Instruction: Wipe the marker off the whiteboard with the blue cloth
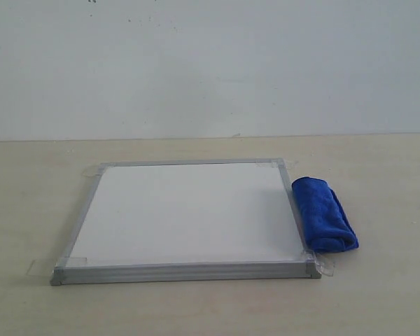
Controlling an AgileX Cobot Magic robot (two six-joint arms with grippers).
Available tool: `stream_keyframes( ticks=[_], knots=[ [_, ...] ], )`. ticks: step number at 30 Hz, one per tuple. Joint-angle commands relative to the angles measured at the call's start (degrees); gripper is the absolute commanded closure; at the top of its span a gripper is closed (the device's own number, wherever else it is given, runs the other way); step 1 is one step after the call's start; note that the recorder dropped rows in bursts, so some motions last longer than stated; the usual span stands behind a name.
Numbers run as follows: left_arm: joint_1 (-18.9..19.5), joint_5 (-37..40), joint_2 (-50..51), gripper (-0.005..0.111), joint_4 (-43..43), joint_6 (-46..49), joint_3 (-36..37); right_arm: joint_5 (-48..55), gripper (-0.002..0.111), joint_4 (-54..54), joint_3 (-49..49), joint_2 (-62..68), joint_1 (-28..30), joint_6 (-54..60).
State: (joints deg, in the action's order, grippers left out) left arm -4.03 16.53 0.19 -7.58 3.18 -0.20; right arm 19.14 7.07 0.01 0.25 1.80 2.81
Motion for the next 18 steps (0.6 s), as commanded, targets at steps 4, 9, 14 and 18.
stream_keyframes(
  ticks=[4,9,14,18],
  knots=[
    [0.1,-0.1,-0.2,0.103,0.2,0.3,0.2,-0.4,0.108,-0.1,0.0,-0.2,0.3,0.1],
    [0.1,-0.1,-0.2,0.103,0.1,0.3,0.2,-0.4,0.108,-0.1,0.0,-0.2,0.3,0.1],
    [0.1,-0.1,-0.2,0.103,0.1,0.3,0.2,-0.4,0.108,-0.1,0.0,-0.2,0.3,0.1],
    [0.1,-0.1,-0.2,0.103,0.1,0.3,0.2,-0.4,0.108,-0.1,0.0,-0.2,0.3,0.1]
  ],
)
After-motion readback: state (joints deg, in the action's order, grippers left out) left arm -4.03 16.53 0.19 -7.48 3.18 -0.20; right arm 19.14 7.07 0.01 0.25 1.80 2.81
